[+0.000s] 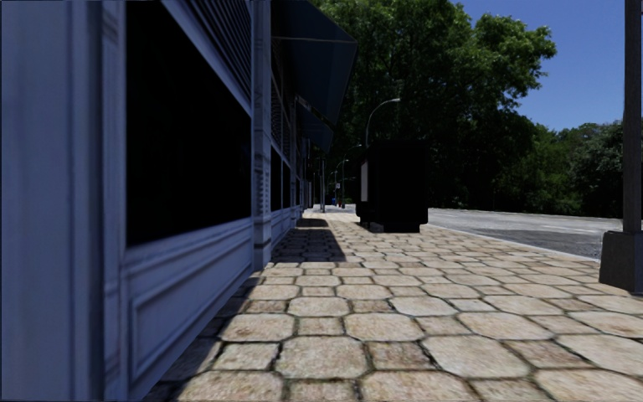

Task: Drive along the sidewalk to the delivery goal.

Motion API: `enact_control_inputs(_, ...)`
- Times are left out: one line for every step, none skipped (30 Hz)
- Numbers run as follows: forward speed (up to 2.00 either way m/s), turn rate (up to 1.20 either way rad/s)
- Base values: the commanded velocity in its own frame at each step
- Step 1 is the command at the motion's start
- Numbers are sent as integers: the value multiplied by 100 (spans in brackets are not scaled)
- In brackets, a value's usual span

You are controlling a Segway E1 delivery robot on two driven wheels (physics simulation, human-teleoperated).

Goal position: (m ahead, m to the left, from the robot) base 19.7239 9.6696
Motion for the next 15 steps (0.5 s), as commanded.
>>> enact_control_inputs(200, 0)
enact_control_inputs(200, 0)
enact_control_inputs(200, 0)
enact_control_inputs(200, 0)
enact_control_inputs(200, 0)
enact_control_inputs(200, 0)
enact_control_inputs(200, 0)
enact_control_inputs(200, 0)
enact_control_inputs(200, 0)
enact_control_inputs(200, 0)
enact_control_inputs(200, 0)
enact_control_inputs(200, 0)
enact_control_inputs(200, 0)
enact_control_inputs(200, 0)
enact_control_inputs(200, 0)
